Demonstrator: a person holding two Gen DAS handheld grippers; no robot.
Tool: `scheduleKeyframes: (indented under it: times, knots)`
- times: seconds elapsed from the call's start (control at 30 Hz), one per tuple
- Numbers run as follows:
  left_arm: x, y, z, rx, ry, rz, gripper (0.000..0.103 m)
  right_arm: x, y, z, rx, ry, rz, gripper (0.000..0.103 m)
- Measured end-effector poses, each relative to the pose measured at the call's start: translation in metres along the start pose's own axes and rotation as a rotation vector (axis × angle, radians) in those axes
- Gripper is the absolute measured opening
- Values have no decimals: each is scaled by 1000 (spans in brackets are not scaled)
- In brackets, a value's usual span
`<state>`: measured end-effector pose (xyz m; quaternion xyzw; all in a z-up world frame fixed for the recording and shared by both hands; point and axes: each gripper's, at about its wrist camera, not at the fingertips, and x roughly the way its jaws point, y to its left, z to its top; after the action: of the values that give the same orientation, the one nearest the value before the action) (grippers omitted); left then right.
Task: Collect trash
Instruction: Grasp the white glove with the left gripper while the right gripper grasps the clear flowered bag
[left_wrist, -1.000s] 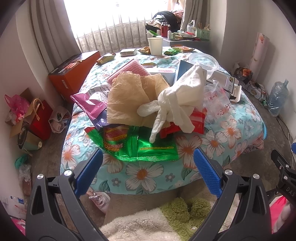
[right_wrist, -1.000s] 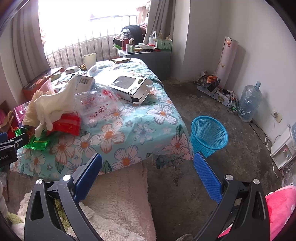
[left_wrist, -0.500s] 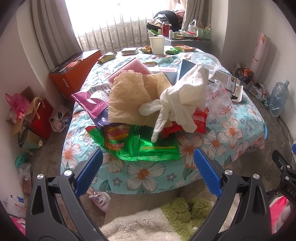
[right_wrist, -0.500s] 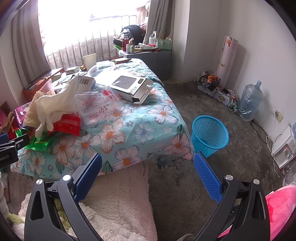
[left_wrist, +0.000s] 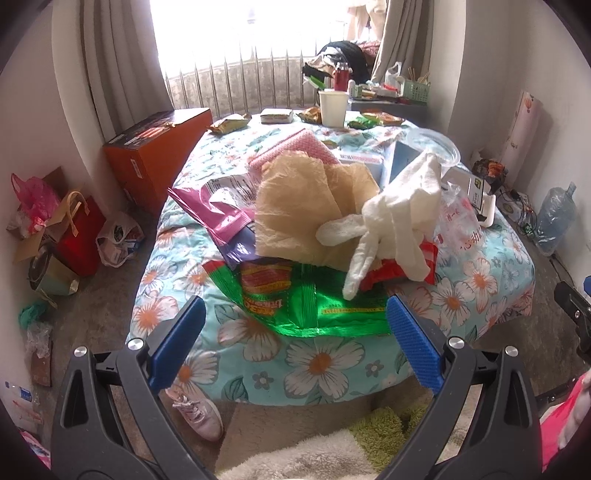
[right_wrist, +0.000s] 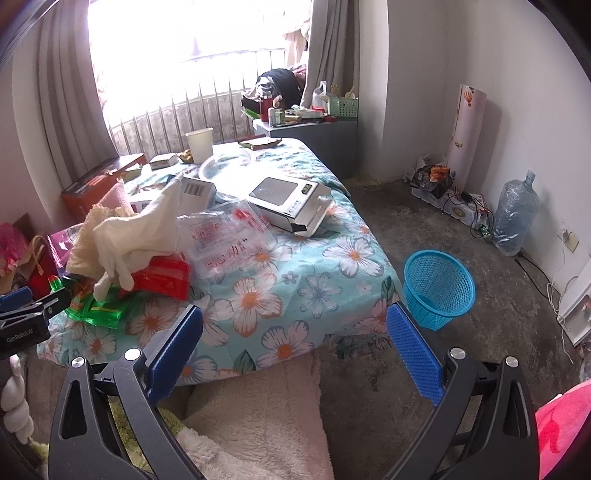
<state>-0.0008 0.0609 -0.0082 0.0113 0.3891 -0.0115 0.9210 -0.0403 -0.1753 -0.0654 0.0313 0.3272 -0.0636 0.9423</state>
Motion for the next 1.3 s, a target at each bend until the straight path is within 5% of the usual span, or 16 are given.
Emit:
scheduleKeyframes:
  times: [0.2,0.4,0.57,0.67,0.8,1.03,1.2,1.3]
  knots:
    - [-5,39,5,-57,-158,-89,94,-2,20,16,-17,-104,102,97]
    - [2,61,12,-102,-217,-176,94,8,43,31,-51,-123,213,97]
    - [7,54,22,-97,-226,-368,89,21,57,43,-85,-115,251,94]
    - [13,34,33,-43,-223,-460,83,39,48,49,-38,-65,256,91]
    - [24,-3,49,74,-205,-524,75,78,8,52,181,90,303,86]
    - [56,-67,61,311,-152,-398,55,152,-34,35,522,365,476,86]
    - [75,-73,62,341,-71,-384,24,188,-28,31,622,432,541,82]
    - [73,-67,65,337,-70,-382,15,194,-27,33,646,425,547,76]
